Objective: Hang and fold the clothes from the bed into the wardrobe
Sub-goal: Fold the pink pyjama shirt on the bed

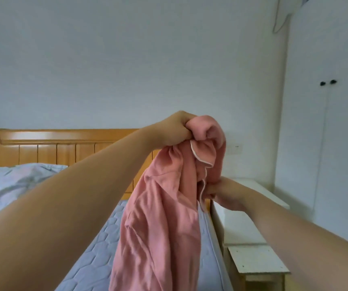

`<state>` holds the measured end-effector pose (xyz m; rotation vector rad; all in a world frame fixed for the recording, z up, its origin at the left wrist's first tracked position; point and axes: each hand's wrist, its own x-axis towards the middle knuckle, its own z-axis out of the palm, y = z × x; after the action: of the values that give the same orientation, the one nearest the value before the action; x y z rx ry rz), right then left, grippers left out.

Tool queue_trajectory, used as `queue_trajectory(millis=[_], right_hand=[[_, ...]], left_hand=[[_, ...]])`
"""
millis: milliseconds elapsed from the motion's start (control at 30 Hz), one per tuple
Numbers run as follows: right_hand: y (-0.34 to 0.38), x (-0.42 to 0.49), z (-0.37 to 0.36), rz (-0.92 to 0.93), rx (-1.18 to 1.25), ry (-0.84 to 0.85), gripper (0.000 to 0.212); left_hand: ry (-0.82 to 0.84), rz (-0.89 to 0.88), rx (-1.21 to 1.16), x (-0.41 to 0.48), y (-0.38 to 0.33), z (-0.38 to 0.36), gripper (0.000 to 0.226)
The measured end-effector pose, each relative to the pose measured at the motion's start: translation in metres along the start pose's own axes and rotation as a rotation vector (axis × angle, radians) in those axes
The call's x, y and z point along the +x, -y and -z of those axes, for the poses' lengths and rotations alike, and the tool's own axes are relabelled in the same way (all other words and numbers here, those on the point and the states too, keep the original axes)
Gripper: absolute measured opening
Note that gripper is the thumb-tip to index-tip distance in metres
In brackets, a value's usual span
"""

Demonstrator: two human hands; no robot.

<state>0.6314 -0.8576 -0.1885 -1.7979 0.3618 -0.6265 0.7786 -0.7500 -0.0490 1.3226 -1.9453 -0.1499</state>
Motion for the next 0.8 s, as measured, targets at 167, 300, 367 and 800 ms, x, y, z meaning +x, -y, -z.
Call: queue_trajectory(millis=[167,300,367,800], right_hand=[[0.025,-0.007,0.017,-0.057,0.072,-0.424,0.027],[0.080,-0.011,0.031,0.160,-0.100,-0.934,0.025],[0.110,-0.011,0.031,0.296,-0.212,-1.109,0.029],[0.140,-0.016,0.005,0.433,-0.219,-1.114,0.042]], left_hand=[[-0.103,0.024,0.398,-0.017,0.015,0.035,0.016],[-0.312,0.100,0.628,-0.037,0.026,0.069,0.003],[-0.571,0.091,0.509,-0.045,0.026,0.080,0.014],[-0.192,0.386,-0.417,-0.099,0.033,0.111,0.013]])
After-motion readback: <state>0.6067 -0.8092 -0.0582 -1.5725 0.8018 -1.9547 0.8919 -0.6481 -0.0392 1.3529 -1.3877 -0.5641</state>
